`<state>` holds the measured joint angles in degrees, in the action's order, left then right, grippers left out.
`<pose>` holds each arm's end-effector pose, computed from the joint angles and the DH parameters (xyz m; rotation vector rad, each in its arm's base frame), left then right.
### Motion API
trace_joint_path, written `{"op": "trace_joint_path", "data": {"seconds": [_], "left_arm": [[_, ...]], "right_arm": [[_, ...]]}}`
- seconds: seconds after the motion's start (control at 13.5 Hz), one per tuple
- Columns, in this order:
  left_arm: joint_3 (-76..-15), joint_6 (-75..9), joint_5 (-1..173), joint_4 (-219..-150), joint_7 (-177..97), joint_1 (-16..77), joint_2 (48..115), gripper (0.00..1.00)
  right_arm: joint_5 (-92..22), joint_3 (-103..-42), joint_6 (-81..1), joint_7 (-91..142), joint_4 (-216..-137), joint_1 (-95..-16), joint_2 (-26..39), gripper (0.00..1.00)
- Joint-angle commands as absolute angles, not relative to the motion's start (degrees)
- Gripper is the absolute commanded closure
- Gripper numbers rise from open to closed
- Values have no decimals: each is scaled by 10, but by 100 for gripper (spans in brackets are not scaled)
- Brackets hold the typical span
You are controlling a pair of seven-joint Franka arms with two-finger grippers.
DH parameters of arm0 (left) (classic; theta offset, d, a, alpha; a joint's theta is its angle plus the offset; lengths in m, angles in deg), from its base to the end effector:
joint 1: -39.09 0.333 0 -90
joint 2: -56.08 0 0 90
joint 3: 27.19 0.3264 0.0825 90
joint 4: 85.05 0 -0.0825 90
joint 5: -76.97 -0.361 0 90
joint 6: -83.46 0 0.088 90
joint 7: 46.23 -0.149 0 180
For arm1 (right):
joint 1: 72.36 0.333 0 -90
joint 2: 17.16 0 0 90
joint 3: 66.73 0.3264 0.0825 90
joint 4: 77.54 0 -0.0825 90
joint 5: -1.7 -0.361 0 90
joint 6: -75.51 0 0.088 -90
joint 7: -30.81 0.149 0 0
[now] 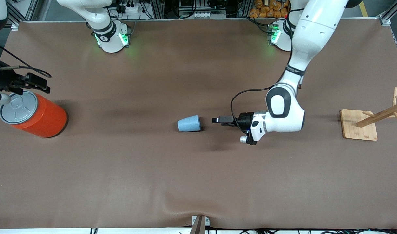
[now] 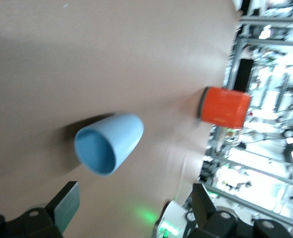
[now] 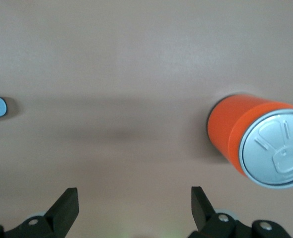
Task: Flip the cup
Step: 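Move the left gripper to the cup's base and close on it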
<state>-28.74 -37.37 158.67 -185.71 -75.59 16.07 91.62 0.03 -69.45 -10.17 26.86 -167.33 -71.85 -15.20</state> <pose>0.5698 -0.3488 0.2307 2.0334 0.0631 -0.1946 0.5285 -0.0155 0.5704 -3.1038 -0.0481 0.1620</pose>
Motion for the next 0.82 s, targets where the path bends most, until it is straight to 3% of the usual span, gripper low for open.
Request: {"op": "trace_joint_path", "data": {"seconds": [0.0, 0.52, 0.74], "left_arm": [[-289, -407, 1682, -1858, -843, 142, 943, 0], [-289, -445, 1758, -1857, -854, 102, 965, 0], [-289, -445, 1809, -1849, -867, 79, 983, 0]], "right_arm": [[4, -687, -84, 288, -1676, -735, -168, 0], [-7, -674, -66, 302, -1656, -766, -169, 0], [-5, -675, -51, 300, -1600, -765, -161, 0]]}}
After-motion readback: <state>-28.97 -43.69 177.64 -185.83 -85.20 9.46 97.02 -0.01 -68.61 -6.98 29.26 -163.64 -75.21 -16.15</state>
